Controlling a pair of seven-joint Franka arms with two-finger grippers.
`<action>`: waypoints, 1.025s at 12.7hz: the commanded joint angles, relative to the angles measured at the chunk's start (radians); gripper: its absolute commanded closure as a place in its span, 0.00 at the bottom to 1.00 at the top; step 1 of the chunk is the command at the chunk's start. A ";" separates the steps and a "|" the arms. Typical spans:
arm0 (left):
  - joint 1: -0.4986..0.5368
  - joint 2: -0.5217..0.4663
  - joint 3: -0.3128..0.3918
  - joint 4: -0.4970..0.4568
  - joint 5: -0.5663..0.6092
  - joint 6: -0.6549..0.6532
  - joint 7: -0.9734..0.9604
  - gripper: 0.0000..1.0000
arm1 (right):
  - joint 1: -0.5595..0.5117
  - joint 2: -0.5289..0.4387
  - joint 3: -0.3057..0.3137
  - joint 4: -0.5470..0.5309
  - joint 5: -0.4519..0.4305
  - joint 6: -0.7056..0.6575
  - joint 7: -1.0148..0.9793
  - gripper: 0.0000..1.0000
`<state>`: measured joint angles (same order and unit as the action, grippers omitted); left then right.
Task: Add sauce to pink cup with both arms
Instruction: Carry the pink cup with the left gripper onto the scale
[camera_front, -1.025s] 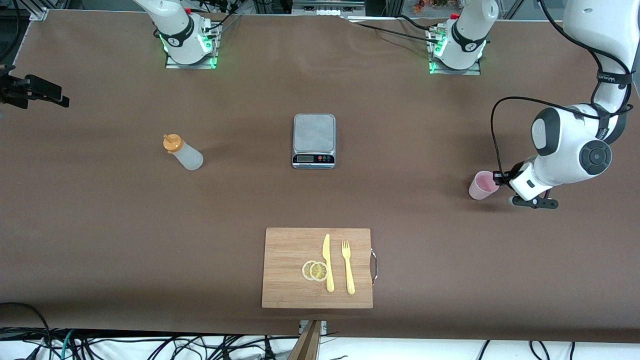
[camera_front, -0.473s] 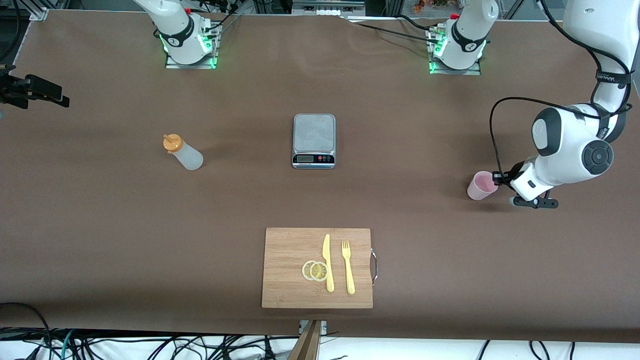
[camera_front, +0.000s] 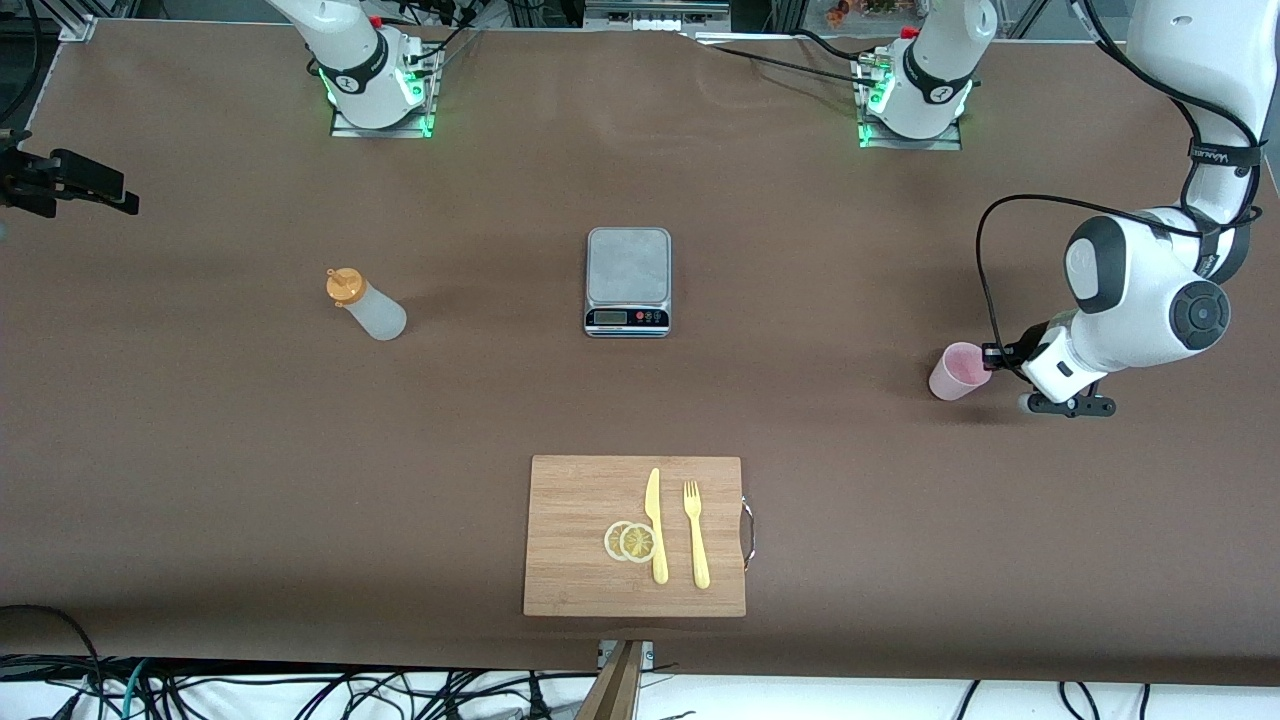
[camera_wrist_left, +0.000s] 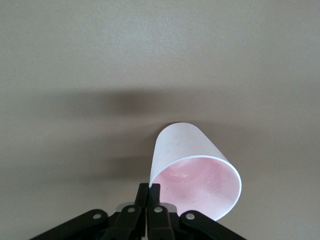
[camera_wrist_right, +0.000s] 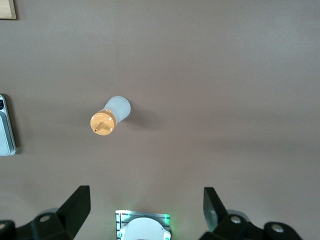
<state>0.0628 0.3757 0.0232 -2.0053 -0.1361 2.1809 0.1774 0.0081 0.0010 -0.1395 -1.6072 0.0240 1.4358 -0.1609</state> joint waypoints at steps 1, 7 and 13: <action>-0.032 -0.012 0.008 0.043 -0.069 -0.099 -0.006 1.00 | -0.003 0.005 0.000 0.021 -0.007 -0.018 -0.011 0.00; -0.150 -0.023 0.003 0.097 -0.091 -0.170 -0.087 1.00 | -0.010 0.007 0.001 0.021 -0.007 -0.020 -0.040 0.00; -0.385 -0.021 0.001 0.120 -0.180 -0.193 -0.277 1.00 | -0.010 0.008 -0.002 0.021 -0.007 -0.018 -0.052 0.00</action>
<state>-0.2672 0.3614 0.0083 -1.8938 -0.2580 2.0125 -0.0676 0.0059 0.0027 -0.1426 -1.6072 0.0240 1.4353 -0.1919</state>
